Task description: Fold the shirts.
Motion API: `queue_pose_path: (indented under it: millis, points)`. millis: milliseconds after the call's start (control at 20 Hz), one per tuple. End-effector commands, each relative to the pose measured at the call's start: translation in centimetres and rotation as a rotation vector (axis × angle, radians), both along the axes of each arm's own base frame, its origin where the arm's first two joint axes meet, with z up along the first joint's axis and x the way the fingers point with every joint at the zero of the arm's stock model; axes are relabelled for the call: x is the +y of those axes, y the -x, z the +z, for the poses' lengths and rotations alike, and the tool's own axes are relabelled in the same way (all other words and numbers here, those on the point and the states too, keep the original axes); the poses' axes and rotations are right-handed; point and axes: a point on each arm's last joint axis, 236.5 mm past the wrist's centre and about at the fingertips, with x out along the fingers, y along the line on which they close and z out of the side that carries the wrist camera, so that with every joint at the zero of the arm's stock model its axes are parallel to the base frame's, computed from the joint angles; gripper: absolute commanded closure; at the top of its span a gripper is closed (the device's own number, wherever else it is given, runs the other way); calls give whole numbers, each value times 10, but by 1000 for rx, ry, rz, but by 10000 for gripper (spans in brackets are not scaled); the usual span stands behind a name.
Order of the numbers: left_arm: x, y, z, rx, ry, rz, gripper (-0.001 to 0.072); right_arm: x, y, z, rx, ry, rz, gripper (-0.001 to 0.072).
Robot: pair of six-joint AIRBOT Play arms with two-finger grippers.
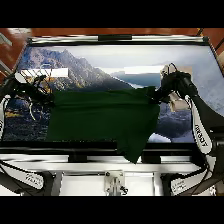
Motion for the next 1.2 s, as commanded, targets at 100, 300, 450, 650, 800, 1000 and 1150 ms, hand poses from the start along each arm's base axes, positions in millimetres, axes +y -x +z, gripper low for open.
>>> queue_pose_path:
  millis: [100, 300, 450, 650, 800, 1000, 1150]
  points:
    - [5, 4, 24, 27, 9, 55, 223, -3, 7, 56, -88, 11, 57, 249]
    - [13, 50, 62, 132, 39, 78, 223, -54, 60, 105, -17, 103, 101, 248]
    - [20, 110, 58, 195, 67, 137, 65, -77, 112, 107, 96, 32, 94, 248]
    - [23, 179, 23, 184, 173, 261, 60, -78, 142, 93, 34, -54, 26, 248]
    - [35, 190, 6, 155, 196, 283, 61, -77, 150, 87, 3, -60, -3, 248]
    - [35, 185, -11, 171, 197, 275, 61, -74, 142, 88, -31, -76, -15, 248]
    - [29, 179, -24, 175, 187, 245, 61, -74, 136, 89, -55, -78, -24, 248]
